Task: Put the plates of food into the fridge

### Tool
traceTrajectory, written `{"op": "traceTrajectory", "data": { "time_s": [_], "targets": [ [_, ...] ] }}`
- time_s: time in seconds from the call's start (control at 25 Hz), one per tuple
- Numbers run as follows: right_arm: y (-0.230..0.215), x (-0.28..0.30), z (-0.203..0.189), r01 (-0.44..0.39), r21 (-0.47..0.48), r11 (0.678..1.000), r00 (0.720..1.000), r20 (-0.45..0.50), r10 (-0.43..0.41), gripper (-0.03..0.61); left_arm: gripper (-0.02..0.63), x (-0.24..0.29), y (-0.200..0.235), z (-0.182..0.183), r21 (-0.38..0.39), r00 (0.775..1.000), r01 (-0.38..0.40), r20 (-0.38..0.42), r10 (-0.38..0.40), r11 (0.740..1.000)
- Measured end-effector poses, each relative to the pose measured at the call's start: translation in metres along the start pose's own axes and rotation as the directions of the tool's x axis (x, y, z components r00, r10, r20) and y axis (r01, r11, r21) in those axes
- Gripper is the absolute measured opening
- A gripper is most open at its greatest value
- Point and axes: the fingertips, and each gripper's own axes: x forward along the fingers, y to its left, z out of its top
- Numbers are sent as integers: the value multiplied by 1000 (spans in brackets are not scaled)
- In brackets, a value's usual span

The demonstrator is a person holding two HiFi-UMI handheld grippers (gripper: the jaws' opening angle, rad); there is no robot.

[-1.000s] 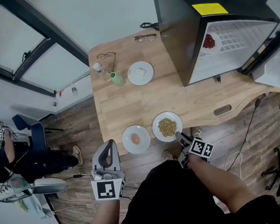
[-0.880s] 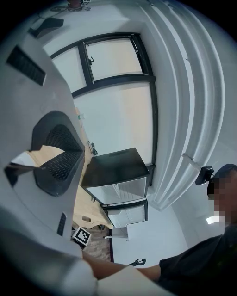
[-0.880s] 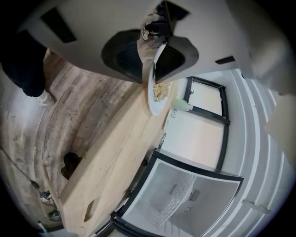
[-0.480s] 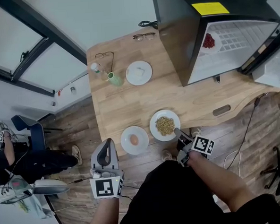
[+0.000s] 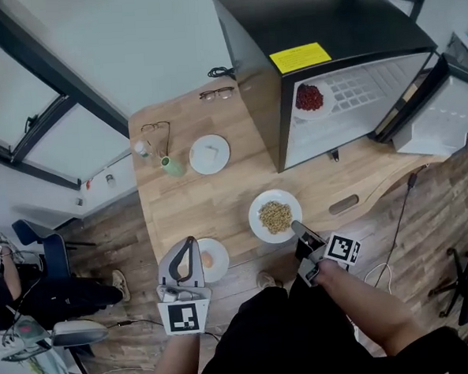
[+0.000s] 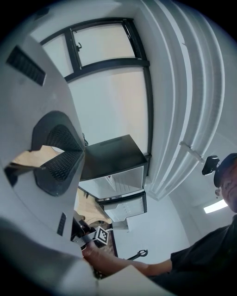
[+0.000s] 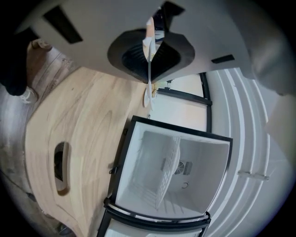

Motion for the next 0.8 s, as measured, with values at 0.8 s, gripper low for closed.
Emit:
{"op": "traceTrajectory", "data": {
  "time_s": [0.8],
  "targets": [
    [59, -97, 216, -28, -102, 994, 956, 287, 56, 32, 3, 141, -54, 81, -52, 989, 70, 135, -63, 996]
  ]
}}
